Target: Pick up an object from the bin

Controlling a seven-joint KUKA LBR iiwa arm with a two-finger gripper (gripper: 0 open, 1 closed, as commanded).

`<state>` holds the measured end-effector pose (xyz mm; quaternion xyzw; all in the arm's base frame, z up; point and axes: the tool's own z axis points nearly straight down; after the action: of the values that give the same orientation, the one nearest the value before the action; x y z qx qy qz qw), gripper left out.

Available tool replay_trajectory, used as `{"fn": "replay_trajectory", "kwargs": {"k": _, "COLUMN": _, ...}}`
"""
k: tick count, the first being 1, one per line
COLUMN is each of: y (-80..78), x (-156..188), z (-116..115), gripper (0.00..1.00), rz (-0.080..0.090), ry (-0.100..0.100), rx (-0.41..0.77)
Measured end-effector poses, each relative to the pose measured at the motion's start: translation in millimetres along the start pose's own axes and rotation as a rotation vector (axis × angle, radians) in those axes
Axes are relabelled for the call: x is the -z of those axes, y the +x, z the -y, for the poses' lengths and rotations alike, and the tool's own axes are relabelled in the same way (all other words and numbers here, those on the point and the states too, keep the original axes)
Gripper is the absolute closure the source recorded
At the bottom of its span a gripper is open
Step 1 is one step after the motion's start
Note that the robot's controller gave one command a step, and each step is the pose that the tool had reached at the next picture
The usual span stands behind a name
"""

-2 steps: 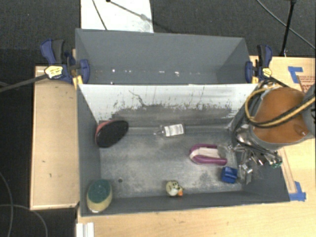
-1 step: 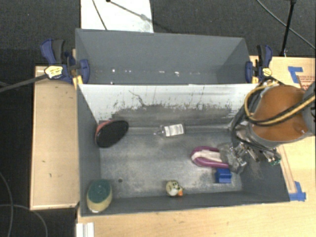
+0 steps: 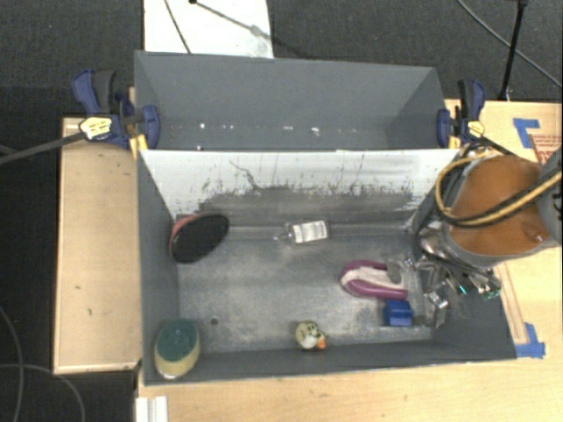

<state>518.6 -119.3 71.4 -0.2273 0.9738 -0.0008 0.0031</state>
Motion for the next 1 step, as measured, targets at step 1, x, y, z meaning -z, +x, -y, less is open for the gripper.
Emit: {"fn": "replay_trajectory", "kwargs": {"k": 1, "y": -44.1, "x": 0.3, "z": -55.8, "gripper": 0.0, "rz": 0.002, "ry": 0.0, "rx": -0.081}}
